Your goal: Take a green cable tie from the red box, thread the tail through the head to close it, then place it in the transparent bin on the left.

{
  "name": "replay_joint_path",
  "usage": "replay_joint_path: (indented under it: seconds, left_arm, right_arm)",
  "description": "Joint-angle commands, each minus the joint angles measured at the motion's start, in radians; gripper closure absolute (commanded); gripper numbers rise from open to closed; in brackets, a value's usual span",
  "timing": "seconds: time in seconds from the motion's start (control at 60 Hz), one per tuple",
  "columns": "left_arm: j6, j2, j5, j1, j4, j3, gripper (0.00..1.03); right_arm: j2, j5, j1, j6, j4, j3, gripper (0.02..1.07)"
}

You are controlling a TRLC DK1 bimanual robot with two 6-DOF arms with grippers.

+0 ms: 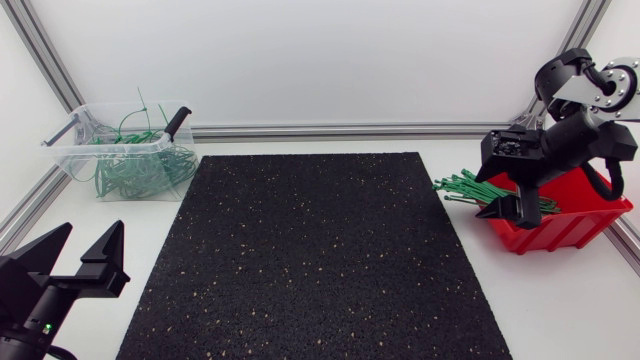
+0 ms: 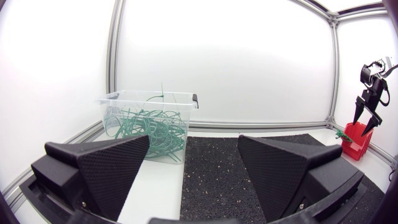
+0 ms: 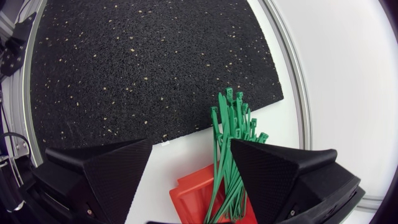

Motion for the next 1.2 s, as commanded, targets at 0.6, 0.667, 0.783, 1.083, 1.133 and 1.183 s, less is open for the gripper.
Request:
replay_joint_path:
  seconds: [0.6,0.667,0.783,1.083,1.133,1.183]
  left_arm:
    - [-0.015,-0.007,-0.004,0.002,-0.014,-0.04,0.04]
    - [-0.015,-0.007,-0.004,0.002,-0.014,-0.04,0.04]
    - [-0.015,-0.007,-0.004,0.001,-0.014,-0.04,0.04]
    - [-0.015,-0.007,-0.004,-0.001,-0.014,-0.04,0.04]
    - [-0.015,-0.007,-0.004,-0.001,-0.014,-0.04,0.04]
    - [-0.015,-0.007,-0.004,-0.002,-0.014,-0.04,0.04]
  right_arm:
    - [0.189,0.008,0.039,-0.103,0.119,0.002,0.39]
    - [0.184,0.009,0.03,-0.106,0.102,-0.006,0.41]
    - [0.164,0.021,0.013,-0.14,0.068,-0.035,0.45]
    - [0.094,0.032,-0.008,-0.178,0.068,-0.095,0.45]
    - [0.092,0.032,-0.01,-0.175,0.07,-0.087,0.45]
    - [0.086,0.031,-0.008,-0.174,0.07,-0.082,0.45]
